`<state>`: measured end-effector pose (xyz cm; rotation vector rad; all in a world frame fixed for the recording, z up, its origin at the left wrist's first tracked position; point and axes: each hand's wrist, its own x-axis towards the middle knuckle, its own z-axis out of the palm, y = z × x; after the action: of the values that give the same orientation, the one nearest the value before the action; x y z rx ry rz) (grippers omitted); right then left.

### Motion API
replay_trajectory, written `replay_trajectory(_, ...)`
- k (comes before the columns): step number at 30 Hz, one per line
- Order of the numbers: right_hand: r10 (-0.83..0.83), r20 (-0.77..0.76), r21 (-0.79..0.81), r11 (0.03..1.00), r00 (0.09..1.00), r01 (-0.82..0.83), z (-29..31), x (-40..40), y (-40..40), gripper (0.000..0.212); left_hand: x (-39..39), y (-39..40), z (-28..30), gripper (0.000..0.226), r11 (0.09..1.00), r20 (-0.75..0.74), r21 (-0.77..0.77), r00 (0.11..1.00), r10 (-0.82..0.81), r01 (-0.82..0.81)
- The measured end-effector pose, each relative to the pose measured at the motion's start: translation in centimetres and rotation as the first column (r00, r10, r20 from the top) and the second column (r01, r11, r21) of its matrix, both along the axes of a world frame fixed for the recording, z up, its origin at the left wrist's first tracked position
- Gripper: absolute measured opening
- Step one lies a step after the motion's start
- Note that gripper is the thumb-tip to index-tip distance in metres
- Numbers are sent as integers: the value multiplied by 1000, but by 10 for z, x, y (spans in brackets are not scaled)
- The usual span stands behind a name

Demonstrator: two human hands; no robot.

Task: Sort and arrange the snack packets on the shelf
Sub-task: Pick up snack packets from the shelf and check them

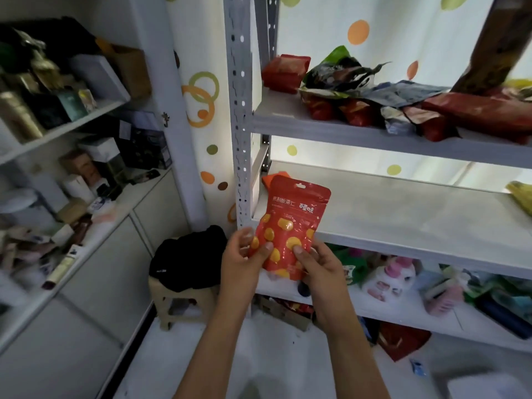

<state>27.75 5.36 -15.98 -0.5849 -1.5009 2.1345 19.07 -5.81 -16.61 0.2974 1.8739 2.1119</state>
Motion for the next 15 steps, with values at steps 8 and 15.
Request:
replay_trajectory(8, 39, 31, -89, 995, 999, -36, -11, 19, 11, 37, 34, 6, -4, 40, 992, 26, 0, 991, -129, 129)
replay_trajectory(15, 44, 15, 46, 998, 999, -45, 12, 8, 17, 26, 36, 14, 14, 54, 971, 44, 36, 970, -239, 238)
